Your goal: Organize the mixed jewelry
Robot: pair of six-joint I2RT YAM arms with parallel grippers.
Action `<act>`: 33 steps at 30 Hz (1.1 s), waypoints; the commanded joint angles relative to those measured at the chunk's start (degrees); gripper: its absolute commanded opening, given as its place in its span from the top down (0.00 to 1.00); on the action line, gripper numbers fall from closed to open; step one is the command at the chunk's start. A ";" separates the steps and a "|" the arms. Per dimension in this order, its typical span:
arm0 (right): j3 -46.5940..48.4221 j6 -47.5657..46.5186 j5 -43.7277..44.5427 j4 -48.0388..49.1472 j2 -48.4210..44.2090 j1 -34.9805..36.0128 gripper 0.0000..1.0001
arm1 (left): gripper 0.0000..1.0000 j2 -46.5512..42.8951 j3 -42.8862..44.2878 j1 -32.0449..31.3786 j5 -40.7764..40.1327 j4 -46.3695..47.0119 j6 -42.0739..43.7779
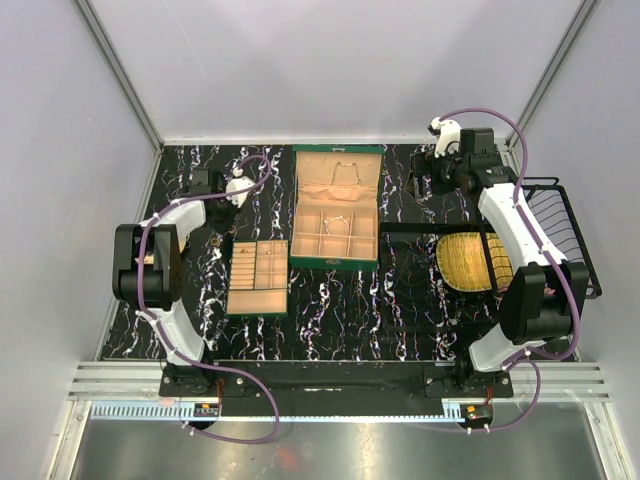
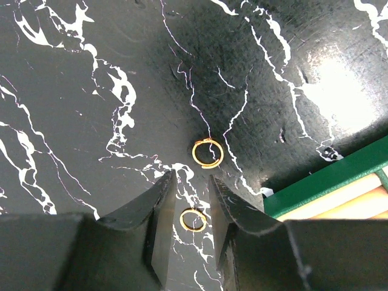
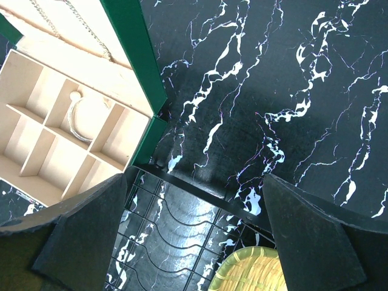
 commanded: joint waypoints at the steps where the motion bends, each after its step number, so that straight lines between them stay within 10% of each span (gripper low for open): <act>1: 0.98 -0.94 1.08 1.09 -1.07 0.59 0.00 | 0.67 1.28 3.00 0.32 2.43 0.26 0.75; 33: 1.33 -1.29 1.87 0.83 -0.01 0.67 0.00 | 0.67 8.49 8.53 0.49 3.83 -4.22 5.85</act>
